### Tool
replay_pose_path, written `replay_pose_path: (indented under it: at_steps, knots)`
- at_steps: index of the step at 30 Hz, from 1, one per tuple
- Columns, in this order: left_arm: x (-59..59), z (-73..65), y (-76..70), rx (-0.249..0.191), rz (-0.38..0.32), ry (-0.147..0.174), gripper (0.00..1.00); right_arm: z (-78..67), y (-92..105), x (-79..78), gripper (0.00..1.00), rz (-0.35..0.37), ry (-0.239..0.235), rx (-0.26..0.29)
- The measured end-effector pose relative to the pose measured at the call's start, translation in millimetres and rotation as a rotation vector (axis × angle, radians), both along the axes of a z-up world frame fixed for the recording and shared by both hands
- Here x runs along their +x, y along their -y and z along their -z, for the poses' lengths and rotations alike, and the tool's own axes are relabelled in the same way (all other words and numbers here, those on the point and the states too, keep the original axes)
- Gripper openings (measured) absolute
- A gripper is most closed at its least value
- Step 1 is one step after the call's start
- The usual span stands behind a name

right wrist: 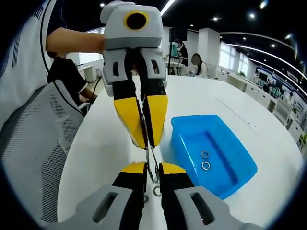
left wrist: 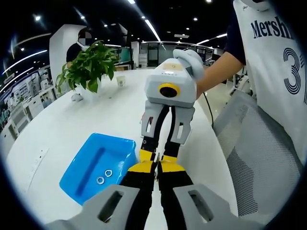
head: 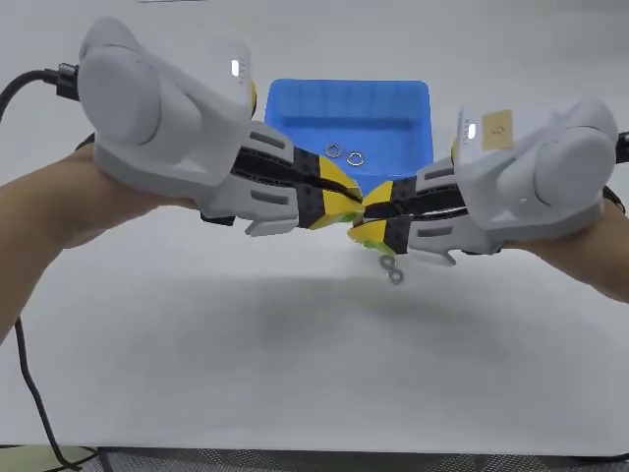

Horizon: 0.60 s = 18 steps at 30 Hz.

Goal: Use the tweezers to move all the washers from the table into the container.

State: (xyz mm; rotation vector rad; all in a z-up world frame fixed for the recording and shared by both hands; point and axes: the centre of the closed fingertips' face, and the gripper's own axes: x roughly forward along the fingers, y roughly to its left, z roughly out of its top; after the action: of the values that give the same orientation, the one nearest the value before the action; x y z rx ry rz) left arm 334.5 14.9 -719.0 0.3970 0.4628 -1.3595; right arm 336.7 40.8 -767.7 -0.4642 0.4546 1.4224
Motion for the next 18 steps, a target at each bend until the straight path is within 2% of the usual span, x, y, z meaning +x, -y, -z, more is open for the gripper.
replay_pose_path:
  at_steps: [7, 18]
  knots:
    - [0.6, 0.0, -2.3, 0.003, -0.012, 0.0, 0.06, 0.0, -1.8, 0.6, 0.11, 0.0, -0.005, 0.004]
    - [1.9, -2.5, -2.6, 0.008, -0.015, 0.023, 0.06, -1.8, -4.1, 2.6, 0.11, -0.003, -0.001, 0.007]
